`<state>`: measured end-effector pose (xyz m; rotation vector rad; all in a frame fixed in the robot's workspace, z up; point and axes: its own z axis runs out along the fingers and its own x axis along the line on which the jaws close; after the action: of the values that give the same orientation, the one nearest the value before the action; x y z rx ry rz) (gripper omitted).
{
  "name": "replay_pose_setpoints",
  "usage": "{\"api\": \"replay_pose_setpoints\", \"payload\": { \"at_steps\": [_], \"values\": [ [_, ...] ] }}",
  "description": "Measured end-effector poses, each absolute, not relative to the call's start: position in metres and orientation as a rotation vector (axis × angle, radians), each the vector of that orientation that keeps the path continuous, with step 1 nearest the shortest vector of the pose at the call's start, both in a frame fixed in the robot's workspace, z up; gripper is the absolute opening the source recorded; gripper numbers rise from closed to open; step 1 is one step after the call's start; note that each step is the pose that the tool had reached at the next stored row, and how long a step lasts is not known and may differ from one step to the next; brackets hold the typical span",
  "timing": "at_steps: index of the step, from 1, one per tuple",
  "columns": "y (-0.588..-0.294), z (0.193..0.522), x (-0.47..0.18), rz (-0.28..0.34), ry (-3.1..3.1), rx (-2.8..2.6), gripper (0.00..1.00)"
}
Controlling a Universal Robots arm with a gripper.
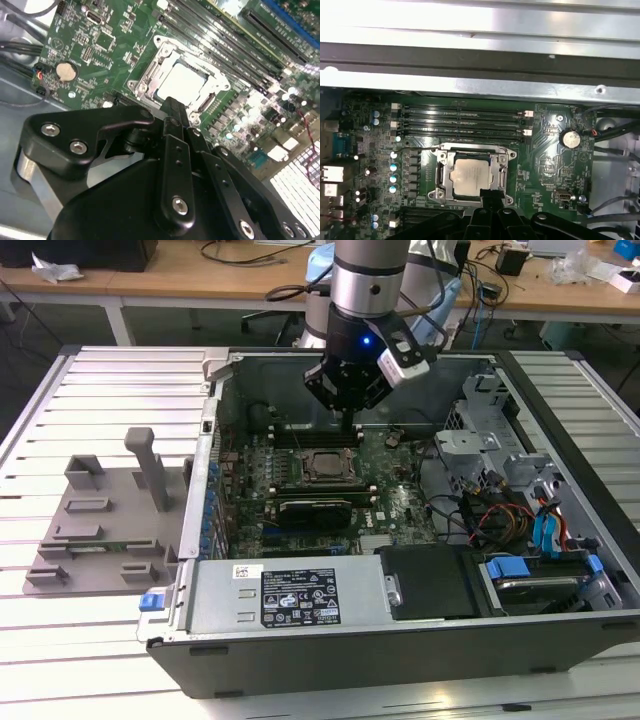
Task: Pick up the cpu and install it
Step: 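Install the first cpu locking lever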
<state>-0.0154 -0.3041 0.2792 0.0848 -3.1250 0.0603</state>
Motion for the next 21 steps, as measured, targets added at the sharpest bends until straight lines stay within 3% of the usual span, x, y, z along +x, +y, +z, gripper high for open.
{"api": "replay_pose_setpoints", "payload": {
  "at_steps": [21],
  "values": [
    [-0.304, 0.289, -0.04, 0.06, -3.125, 0.085, 0.11]
  ]
}}
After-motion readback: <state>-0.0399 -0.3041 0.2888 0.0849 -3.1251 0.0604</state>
